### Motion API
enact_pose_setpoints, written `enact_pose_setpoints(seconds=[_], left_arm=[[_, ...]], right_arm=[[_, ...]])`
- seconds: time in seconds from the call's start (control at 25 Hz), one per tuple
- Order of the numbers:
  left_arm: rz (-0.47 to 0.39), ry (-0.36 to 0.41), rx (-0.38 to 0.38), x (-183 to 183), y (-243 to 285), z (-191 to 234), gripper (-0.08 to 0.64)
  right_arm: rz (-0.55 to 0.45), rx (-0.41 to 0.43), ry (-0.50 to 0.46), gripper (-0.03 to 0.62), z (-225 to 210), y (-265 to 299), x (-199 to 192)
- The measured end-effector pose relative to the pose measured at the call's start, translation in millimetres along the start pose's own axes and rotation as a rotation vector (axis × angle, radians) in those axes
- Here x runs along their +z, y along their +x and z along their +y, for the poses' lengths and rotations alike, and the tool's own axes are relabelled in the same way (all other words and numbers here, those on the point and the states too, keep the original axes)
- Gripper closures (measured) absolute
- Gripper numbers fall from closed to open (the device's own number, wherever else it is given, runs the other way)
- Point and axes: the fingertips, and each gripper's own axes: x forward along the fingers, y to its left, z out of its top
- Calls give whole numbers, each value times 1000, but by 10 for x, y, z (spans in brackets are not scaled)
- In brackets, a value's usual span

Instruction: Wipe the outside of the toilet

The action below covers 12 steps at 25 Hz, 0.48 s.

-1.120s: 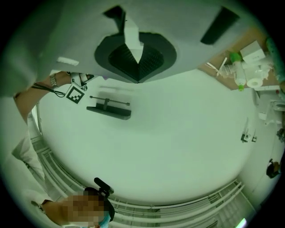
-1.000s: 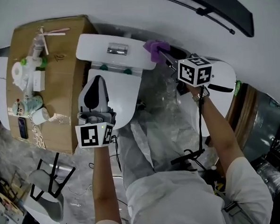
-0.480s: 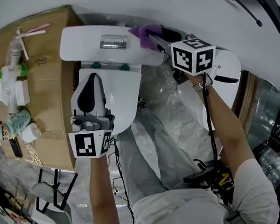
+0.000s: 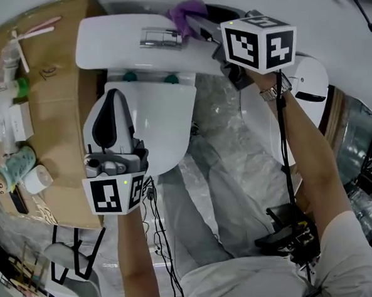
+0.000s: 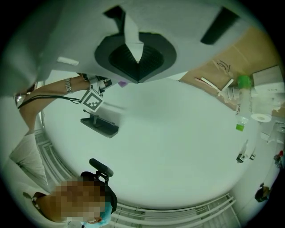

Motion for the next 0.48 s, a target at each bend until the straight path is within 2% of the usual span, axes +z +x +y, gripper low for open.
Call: enact_pose_setpoints(seconds=[0.12,0.32,0.48], left_arm=[[-8,2,-15,80,-49,92,555],[-16,-5,-23,163,-132,326,555],[-11,1,-50,229,-136,454,555]], right_arm=[[5,-14,-24,440,106,75,109],[-9,2,14,440,377,269,246],[-10,2,-5,440,645,477,352]])
